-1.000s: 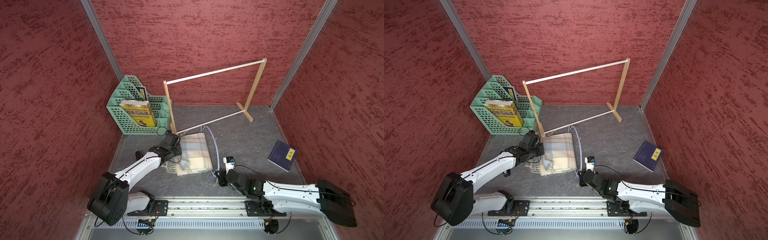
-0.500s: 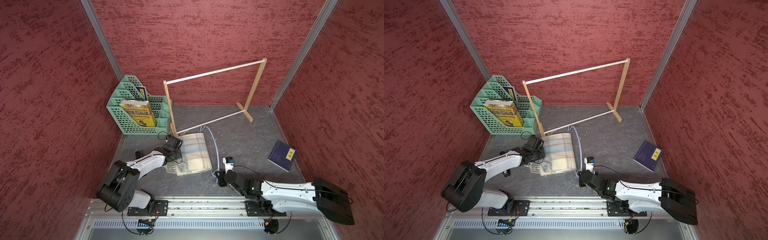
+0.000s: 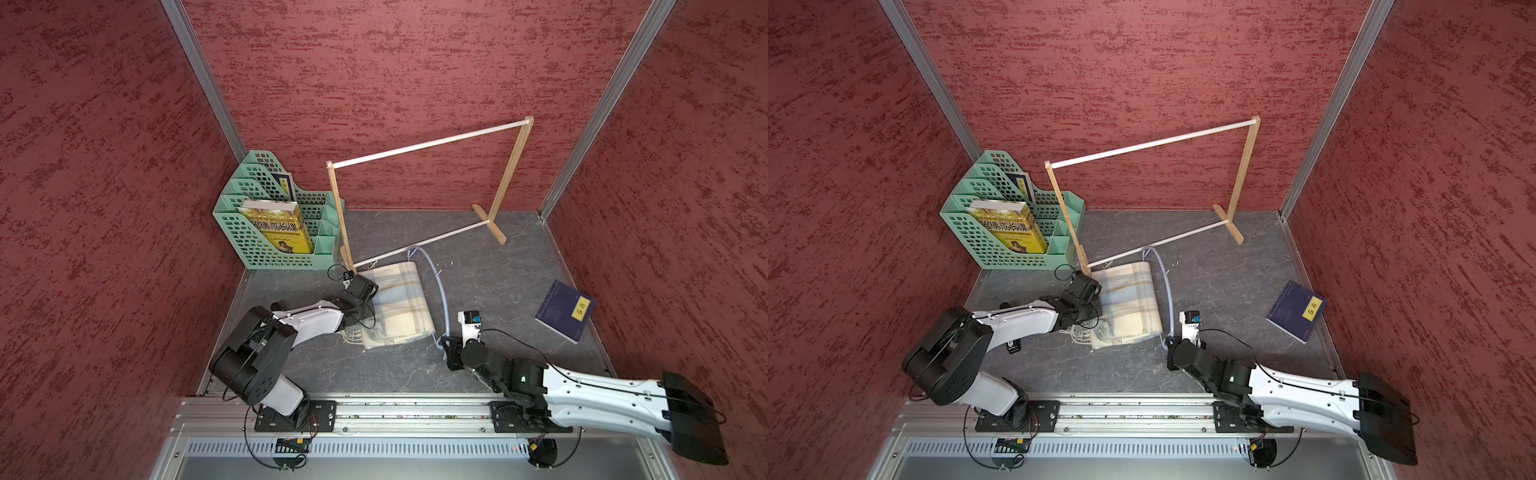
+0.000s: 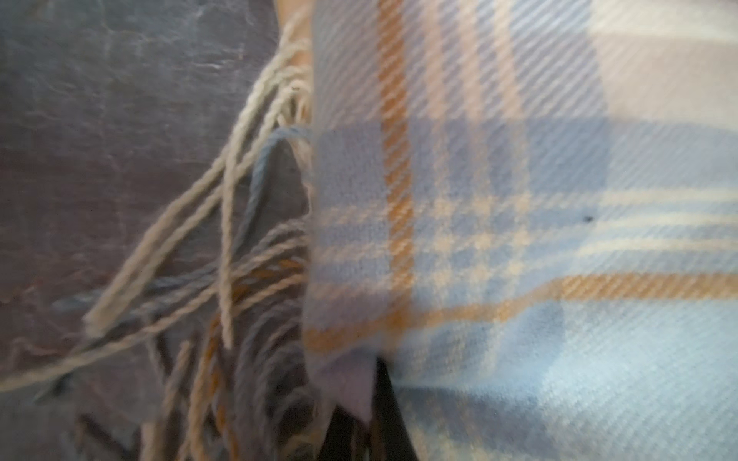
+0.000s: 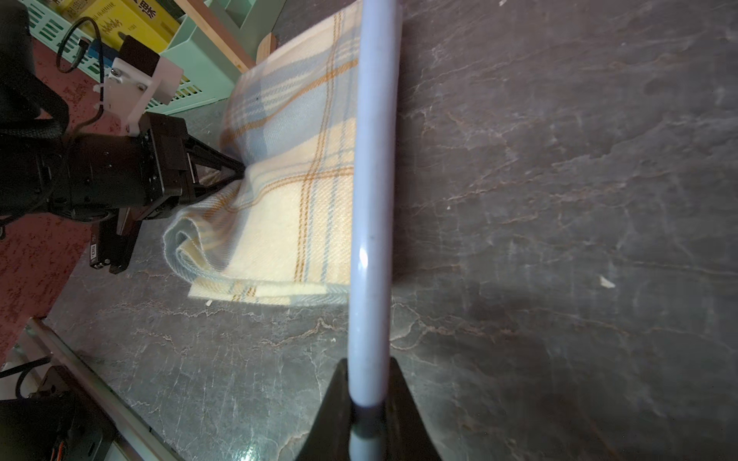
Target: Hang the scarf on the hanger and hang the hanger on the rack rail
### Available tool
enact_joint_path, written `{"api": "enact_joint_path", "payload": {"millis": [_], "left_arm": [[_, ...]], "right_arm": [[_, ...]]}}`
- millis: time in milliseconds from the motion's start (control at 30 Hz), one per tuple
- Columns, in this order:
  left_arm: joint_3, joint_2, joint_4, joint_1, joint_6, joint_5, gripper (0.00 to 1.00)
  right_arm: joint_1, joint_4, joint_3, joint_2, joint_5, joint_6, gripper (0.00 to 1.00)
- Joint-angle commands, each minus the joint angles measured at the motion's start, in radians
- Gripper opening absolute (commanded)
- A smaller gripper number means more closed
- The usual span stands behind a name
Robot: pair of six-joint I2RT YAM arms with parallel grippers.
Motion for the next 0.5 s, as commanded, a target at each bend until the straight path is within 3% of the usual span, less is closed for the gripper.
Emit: {"api": "enact_joint_path", "payload": {"millis": [0, 467], "left_arm": [[-0.016, 0.052, -0.044, -0.033, -0.035, -0.02, 0.0], [0.133, 0.104, -0.054, -0.142, -0.044, -0.072, 0.0]], "right_arm": [[0.0, -0.031, 0.054, -0.014, 0.142, -0.04, 0.0], [-0.001, -0.106, 0.232, -0.048, 0.303, -0.246, 0.0]]}}
